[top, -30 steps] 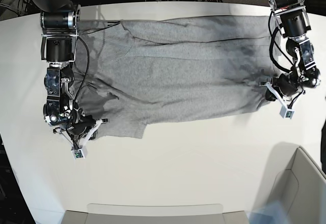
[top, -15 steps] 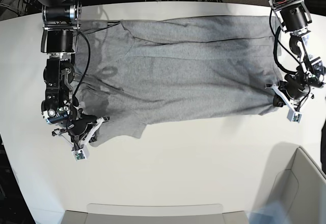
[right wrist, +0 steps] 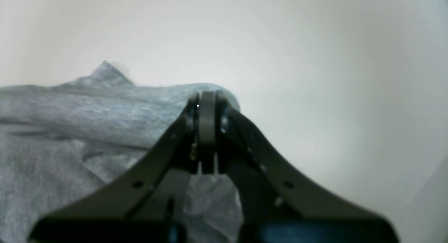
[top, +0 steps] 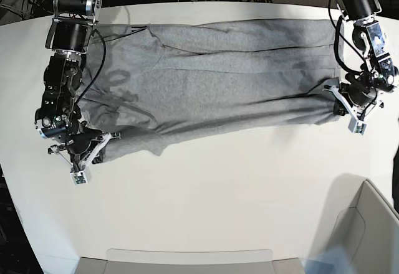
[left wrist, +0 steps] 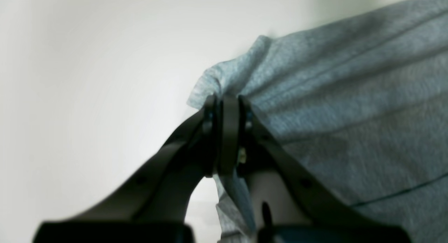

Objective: Fold the T-shirt properly
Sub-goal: 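Lift the hem and fold it over onto the collar edge with both grippers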

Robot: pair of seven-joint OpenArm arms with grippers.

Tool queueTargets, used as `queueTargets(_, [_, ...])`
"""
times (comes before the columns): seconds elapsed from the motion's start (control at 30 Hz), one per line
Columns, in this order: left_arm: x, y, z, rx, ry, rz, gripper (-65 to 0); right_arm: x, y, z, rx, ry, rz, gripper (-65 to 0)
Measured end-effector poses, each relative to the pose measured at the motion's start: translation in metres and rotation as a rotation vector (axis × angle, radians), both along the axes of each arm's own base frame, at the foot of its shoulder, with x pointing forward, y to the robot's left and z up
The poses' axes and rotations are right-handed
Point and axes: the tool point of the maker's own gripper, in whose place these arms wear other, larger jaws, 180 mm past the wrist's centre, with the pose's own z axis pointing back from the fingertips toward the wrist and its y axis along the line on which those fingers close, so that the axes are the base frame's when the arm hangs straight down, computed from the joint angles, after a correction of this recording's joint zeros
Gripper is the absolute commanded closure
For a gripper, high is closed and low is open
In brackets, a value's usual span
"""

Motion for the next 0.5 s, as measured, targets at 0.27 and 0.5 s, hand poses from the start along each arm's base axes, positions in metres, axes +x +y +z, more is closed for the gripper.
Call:
queueTargets(0.27, [-0.014, -0.005, 0.006, 0.038, -0.006, -0.032, 0.0, -0.029, 0.0, -0.001, -0.048, 0.04, 0.012, 0.0])
queueTargets(0.5, [-0.032, -0.006, -0.001, 0.06, 0.06, -0.04, 0.0, -0.05, 0.002, 0.005, -0.089, 0.054, 0.023, 0.0])
